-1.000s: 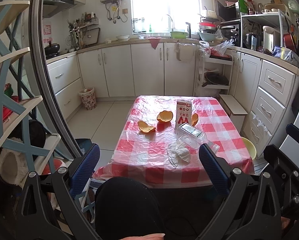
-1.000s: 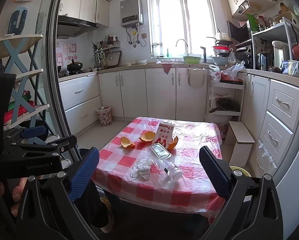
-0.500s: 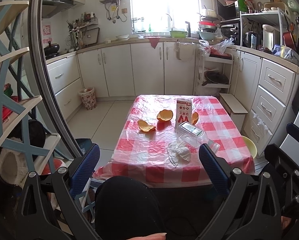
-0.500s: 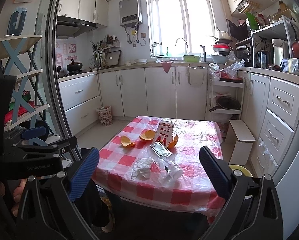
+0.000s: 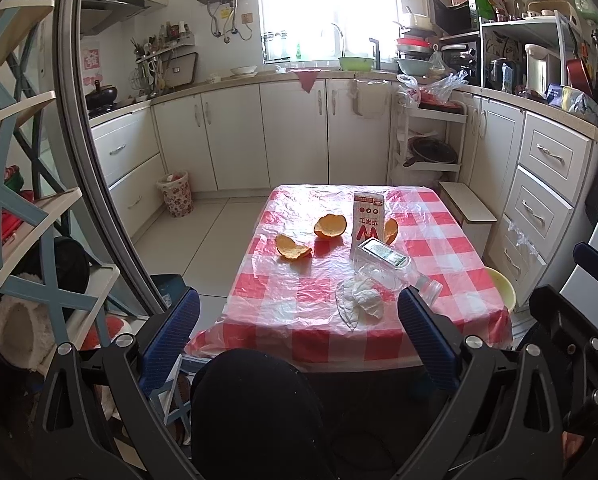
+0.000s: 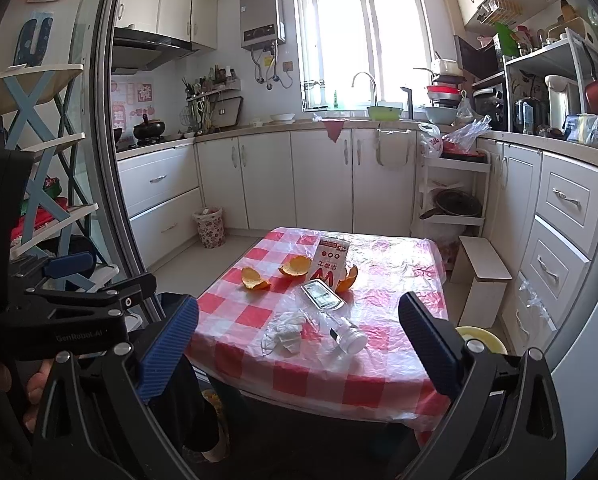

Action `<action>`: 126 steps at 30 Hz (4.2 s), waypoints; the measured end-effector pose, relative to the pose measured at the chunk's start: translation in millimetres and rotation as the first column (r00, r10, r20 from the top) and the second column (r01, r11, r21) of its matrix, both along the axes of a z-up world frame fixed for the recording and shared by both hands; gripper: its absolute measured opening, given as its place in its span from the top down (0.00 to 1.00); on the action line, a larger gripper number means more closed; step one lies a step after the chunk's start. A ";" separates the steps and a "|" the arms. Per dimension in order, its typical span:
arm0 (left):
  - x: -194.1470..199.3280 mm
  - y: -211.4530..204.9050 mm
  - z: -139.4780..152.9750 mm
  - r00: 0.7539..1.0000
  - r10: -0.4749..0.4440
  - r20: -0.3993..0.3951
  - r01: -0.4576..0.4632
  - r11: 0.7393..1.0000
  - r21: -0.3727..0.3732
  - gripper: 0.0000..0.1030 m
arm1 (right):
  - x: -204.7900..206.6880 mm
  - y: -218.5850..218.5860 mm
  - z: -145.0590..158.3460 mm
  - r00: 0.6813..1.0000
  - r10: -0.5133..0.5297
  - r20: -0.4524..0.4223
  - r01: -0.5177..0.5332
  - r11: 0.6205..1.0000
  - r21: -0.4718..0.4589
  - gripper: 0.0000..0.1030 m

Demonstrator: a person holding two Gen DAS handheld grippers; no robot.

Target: Collect trash

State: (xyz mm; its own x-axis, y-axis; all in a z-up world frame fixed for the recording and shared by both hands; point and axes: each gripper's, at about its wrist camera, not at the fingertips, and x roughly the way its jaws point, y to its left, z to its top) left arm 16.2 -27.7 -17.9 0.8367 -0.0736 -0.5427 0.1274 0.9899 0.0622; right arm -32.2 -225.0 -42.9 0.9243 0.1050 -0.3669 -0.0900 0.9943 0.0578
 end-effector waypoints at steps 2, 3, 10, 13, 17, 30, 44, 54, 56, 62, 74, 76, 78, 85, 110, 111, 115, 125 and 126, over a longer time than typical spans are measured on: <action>-1.0 1.2 1.5 1.000 0.005 0.004 -0.005 1.000 -0.003 0.08 | -1.3 1.6 -0.5 1.000 0.002 0.003 -0.002 1.000 -0.005 0.07; -1.2 1.9 1.8 1.000 0.007 0.003 -0.007 1.000 -0.005 0.08 | -1.9 2.4 -1.2 1.000 0.003 0.003 -0.003 1.000 -0.006 0.07; -4.6 2.4 5.2 1.000 0.010 0.012 -0.010 1.000 -0.006 0.08 | -5.9 3.7 0.1 1.000 0.002 0.013 -0.002 1.000 -0.010 0.07; -5.1 2.2 6.7 1.000 0.003 0.015 -0.003 1.000 -0.011 0.08 | -11.0 3.3 3.8 0.999 0.005 0.037 -0.005 1.000 -0.009 0.07; -4.0 -2.8 1.3 1.000 -0.024 0.006 0.024 1.000 -0.012 0.08 | -13.0 2.2 6.0 0.998 0.003 0.061 -0.002 1.000 -0.011 0.07; -0.2 2.6 -1.6 1.000 -0.011 -0.002 0.011 0.999 -0.030 0.08 | -5.7 4.6 -3.4 1.000 0.019 0.018 -0.019 1.000 -0.014 0.07; -6.0 7.7 4.3 1.000 0.007 0.019 -0.006 0.999 -0.038 0.08 | -6.8 12.3 -3.1 0.999 0.042 0.019 -0.041 0.999 -0.032 0.07; -0.3 9.5 0.3 1.000 0.017 0.005 -0.016 0.999 -0.034 0.08 | -2.5 15.1 -7.6 0.999 0.050 -0.003 -0.050 0.998 -0.040 0.07; 1.1 8.2 -1.7 1.000 0.016 0.001 -0.016 0.999 -0.029 0.08 | -1.2 15.1 -8.9 0.999 0.051 -0.007 -0.051 0.998 -0.038 0.07; 6.4 5.4 -6.0 1.000 0.020 -0.010 -0.020 1.000 -0.015 0.08 | 9.5 16.3 -15.7 0.997 0.063 -0.032 -0.065 0.997 -0.043 0.07; 30.1 2.0 -14.5 0.998 0.047 -0.029 -0.047 0.999 0.011 0.08 | 41.8 2.7 -34.3 0.993 0.065 -0.102 -0.066 0.998 -0.004 0.07; 34.1 0.2 -15.4 0.998 0.047 -0.033 -0.047 0.999 0.012 0.08 | 43.6 1.3 -33.7 0.993 0.065 -0.096 -0.066 0.998 -0.003 0.07; 36.9 -1.8 -16.1 0.998 0.046 -0.034 -0.045 0.999 0.019 0.08 | 48.6 1.2 -34.8 0.993 0.070 -0.100 -0.071 0.997 -0.007 0.07; 61.6 -0.1 -23.2 0.996 0.066 -0.056 -0.064 0.997 0.036 0.08 | 103.1 8.6 -59.2 0.975 0.120 -0.184 -0.138 0.987 -0.084 0.07; 188.2 -25.8 -109.4 0.928 -0.024 -0.372 0.038 0.999 0.031 0.08 | 275.3 -41.9 -157.3 0.801 0.250 -0.543 -0.218 0.968 0.124 0.45; 192.0 -34.0 -117.6 0.917 -0.049 -0.396 0.059 0.998 0.014 0.08 | 274.3 -47.6 -154.0 0.803 0.264 -0.534 -0.210 0.964 0.161 0.45; 205.0 -70.4 -153.4 0.879 -0.096 -0.466 0.099 0.995 -0.018 0.08 | 266.8 -80.0 -129.0 0.833 0.306 -0.461 -0.177 0.937 0.303 0.45; 235.4 -113.4 -206.1 0.872 -0.031 -0.489 0.052 0.998 0.031 0.67 | 237.8 -183.8 -84.5 0.930 0.147 -0.336 -0.008 0.924 0.382 0.45; 235.5 -116.0 -204.8 0.869 -0.042 -0.492 0.061 0.998 0.023 0.83 | 234.5 -200.8 -84.1 0.935 0.109 -0.338 0.031 0.923 0.383 0.45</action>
